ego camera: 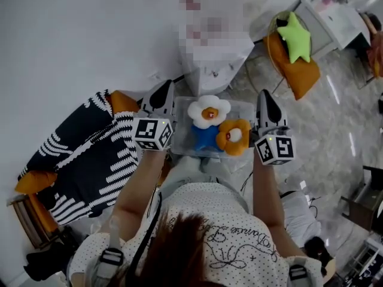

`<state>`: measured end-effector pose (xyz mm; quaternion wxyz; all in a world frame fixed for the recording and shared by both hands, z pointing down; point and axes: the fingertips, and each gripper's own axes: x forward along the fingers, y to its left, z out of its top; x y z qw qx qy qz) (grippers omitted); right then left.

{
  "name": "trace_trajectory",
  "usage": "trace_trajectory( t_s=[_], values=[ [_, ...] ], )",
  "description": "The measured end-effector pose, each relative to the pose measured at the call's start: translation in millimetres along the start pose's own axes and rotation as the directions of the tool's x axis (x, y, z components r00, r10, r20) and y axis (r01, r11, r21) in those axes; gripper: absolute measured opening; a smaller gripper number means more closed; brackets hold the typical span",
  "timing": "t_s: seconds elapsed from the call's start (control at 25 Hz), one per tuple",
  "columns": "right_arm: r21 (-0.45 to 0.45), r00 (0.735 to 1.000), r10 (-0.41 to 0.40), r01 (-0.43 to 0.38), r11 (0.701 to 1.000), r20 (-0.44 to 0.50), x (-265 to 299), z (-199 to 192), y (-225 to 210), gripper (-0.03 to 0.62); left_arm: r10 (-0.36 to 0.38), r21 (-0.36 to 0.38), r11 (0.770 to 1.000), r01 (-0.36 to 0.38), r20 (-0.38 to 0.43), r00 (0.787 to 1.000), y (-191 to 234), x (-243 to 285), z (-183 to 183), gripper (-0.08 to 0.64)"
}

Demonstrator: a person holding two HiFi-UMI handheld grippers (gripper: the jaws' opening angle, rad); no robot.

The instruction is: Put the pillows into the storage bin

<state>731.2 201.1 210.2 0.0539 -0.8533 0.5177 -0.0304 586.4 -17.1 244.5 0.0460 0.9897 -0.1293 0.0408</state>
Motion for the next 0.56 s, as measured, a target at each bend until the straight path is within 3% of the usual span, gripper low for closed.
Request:
trace_trajectory(
  t_s=[0.24,0.56],
  values=[
    [-0.048,0.998,0.057,-0.058,0.997,-0.017,0,11,18,0.009,-0.005,0.018,1.0,0.005,0.016,1.0,-2,-4,12,0.004],
    [-0.005,0.998,0.05,-0.049,0.999,0.042,-4,40,14,0.009,0.015,0.038,0.999,-0.017,0.048,0.999,-7,-16,38,0.004]
  ],
)
